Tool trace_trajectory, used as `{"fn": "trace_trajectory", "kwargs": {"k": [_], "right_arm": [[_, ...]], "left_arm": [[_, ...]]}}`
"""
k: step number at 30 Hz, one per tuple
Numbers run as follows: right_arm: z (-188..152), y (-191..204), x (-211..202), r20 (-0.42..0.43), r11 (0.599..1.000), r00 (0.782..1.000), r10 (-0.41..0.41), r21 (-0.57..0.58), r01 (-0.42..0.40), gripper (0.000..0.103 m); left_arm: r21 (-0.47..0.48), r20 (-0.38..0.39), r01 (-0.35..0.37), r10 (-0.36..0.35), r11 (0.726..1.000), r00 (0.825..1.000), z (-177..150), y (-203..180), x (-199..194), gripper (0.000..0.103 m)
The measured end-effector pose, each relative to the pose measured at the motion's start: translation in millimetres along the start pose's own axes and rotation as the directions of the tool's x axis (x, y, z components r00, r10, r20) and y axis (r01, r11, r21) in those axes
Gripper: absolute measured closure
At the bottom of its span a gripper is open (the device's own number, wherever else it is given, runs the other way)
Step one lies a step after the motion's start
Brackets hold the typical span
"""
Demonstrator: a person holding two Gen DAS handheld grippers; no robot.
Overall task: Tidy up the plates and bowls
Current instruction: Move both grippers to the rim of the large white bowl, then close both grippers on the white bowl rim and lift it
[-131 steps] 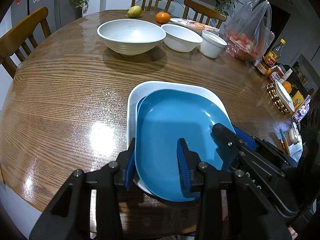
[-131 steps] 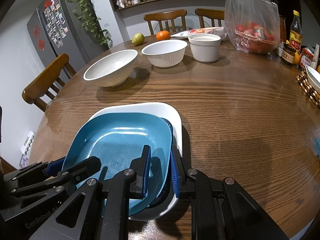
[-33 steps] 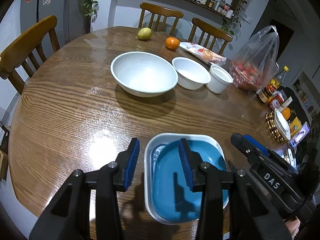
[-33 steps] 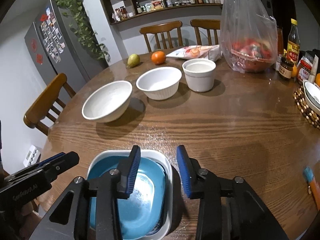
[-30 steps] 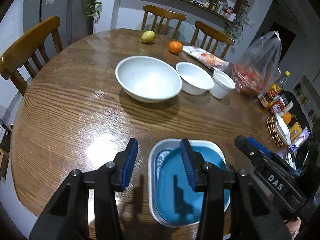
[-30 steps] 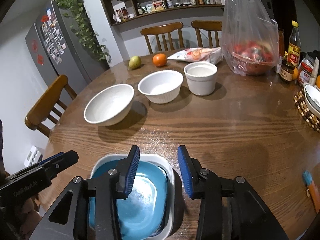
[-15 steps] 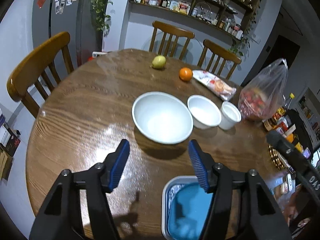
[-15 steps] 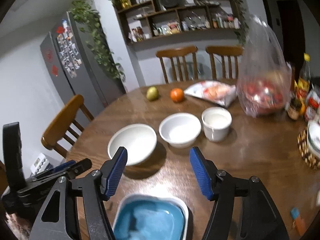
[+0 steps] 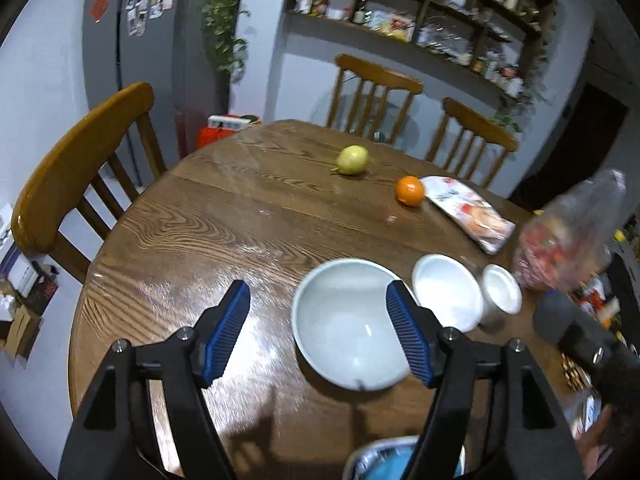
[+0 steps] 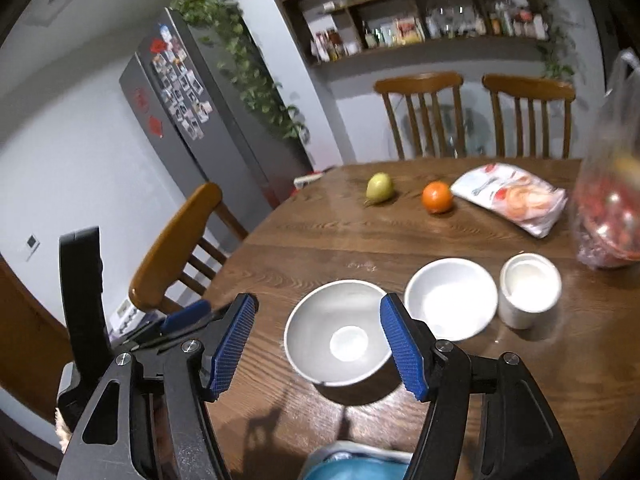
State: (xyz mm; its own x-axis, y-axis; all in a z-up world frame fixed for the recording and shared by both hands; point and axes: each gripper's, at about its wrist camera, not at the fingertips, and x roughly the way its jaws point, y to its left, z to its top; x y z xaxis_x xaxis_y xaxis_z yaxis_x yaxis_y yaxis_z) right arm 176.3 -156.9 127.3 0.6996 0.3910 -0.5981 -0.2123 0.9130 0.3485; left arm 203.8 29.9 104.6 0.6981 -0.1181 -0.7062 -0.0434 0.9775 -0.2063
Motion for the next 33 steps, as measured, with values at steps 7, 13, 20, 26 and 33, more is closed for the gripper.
{"fn": "trace_trajectory", "kwargs": {"k": [7,13,20,26,33], "right_arm": [[-4,-41,71,-0.147,0.993,0.989,0.011,0.119,0.007,0.037],[-19,-70,107,-0.262,0.98,0.965,-0.016,0.186,0.066,0.051],[-32,-72,127,-0.317,0.98,0.946,-0.073,0.156,0.127,0.069],[-35,-72,144,-0.347,0.98,0.932,-0.102,0.125,0.154,0.075],[-39,-69,151,-0.353,0.982,0.928,-0.118,0.101,0.163,0.083]], "left_arm": [[-0.036,-0.157,-0.002,-0.004,0.999,0.988,-7,18,65,0.035],[-0.033,-0.232,0.026,-0.032,0.999,0.972,-20,19,89,0.048],[-0.027,-0.297,0.019,-0.026,0.999,0.954,-29,26,109,0.06],[-0.044,-0.309,0.023,-0.035,0.999,0.951,-30,31,113,0.07],[-0.025,-0.328,0.049,-0.054,0.998,0.943,-35,24,116,0.087]]}}
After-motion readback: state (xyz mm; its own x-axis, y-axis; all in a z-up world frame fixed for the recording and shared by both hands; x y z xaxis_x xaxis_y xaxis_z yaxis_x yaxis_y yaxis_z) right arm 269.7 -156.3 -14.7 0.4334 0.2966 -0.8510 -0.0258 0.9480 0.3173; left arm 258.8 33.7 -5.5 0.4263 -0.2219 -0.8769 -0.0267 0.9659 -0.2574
